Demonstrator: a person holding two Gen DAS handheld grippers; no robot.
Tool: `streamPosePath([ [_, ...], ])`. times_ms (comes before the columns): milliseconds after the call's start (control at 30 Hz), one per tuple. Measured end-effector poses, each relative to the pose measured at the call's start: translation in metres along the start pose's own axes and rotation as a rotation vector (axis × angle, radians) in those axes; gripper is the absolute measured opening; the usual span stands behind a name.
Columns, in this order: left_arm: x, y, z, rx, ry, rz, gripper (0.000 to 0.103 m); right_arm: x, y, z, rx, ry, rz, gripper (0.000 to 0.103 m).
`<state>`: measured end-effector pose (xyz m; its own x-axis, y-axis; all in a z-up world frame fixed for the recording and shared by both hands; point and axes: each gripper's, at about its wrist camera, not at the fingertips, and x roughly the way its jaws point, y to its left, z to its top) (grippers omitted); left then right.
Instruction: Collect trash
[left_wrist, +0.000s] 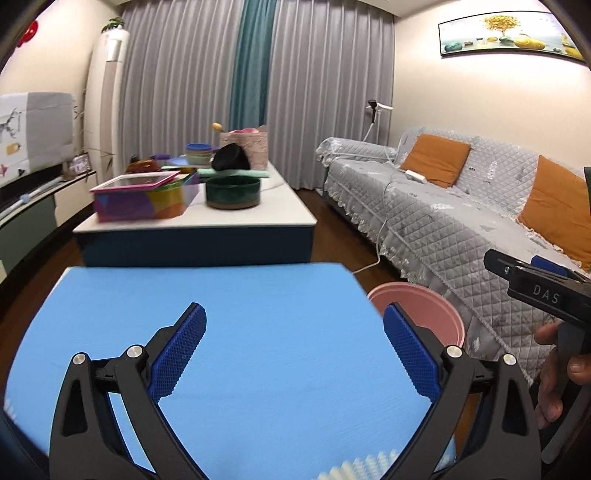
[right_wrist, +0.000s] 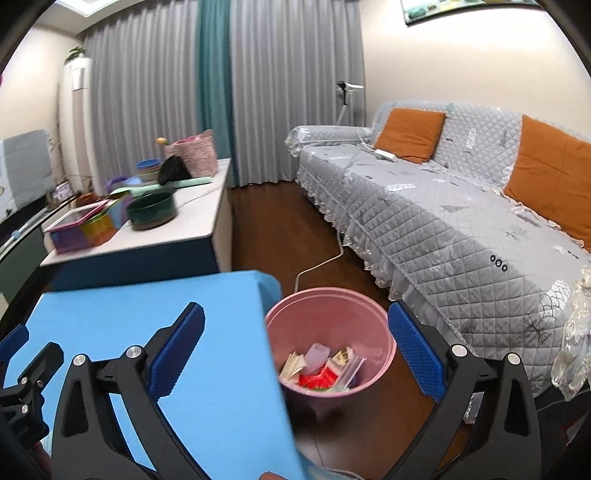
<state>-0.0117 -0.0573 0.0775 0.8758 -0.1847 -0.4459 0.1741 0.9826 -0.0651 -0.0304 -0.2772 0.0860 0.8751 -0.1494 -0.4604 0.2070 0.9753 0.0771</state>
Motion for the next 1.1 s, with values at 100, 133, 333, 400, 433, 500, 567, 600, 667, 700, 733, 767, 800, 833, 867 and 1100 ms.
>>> streamPosePath([
  [100,-0.019,0.011,-0.012,-0.015,0.006,0.026,0.094,-0.018,0.015,-0.019,-0.034,-0.015,0.001,0.098],
  [133,-0.026,0.015,-0.017,-0.025,0.011,0.031,0.095,-0.024,0.020,-0.026,-0.040,-0.015,0.006,0.098],
  [333,-0.045,0.028,-0.043,-0.052,0.038,0.058,0.095,-0.037,0.039,-0.059,-0.074,0.004,0.009,0.098],
  [400,-0.044,0.032,-0.052,-0.075,0.049,0.070,0.095,-0.035,0.045,-0.064,-0.091,0.012,0.016,0.098],
  [433,-0.041,0.034,-0.056,-0.074,0.057,0.074,0.095,-0.034,0.048,-0.066,-0.103,0.010,0.017,0.098],
  [500,-0.035,0.032,-0.059,-0.063,0.070,0.078,0.095,-0.031,0.051,-0.068,-0.118,0.006,0.013,0.098],
  [567,-0.029,0.031,-0.062,-0.053,0.084,0.075,0.095,-0.025,0.051,-0.070,-0.121,0.021,0.012,0.098],
  [600,-0.028,0.031,-0.064,-0.051,0.086,0.077,0.095,-0.023,0.051,-0.071,-0.119,0.032,0.013,0.098],
  [667,-0.026,0.030,-0.066,-0.049,0.089,0.072,0.095,-0.019,0.050,-0.073,-0.112,0.044,0.014,0.098],
  [700,-0.025,0.029,-0.067,-0.046,0.093,0.071,0.095,-0.018,0.050,-0.072,-0.111,0.043,0.012,0.098],
  [733,-0.024,0.029,-0.068,-0.042,0.096,0.074,0.095,-0.018,0.050,-0.073,-0.112,0.041,0.013,0.098],
  [767,-0.024,0.029,-0.069,-0.044,0.096,0.076,0.095,-0.019,0.051,-0.073,-0.115,0.038,0.012,0.098],
  [800,-0.024,0.030,-0.070,-0.047,0.097,0.076,0.095,-0.019,0.052,-0.073,-0.118,0.036,0.011,0.098],
  [833,-0.023,0.031,-0.070,-0.050,0.099,0.079,0.095,-0.018,0.052,-0.074,-0.119,0.037,0.010,0.098],
  [867,-0.023,0.032,-0.070,-0.053,0.100,0.083,0.095,-0.018,0.052,-0.074,-0.118,0.040,0.011,0.098],
  [1100,-0.019,0.031,-0.073,-0.066,0.120,0.088,0.095,-0.012,0.050,-0.074,-0.117,0.060,0.010,0.098],
])
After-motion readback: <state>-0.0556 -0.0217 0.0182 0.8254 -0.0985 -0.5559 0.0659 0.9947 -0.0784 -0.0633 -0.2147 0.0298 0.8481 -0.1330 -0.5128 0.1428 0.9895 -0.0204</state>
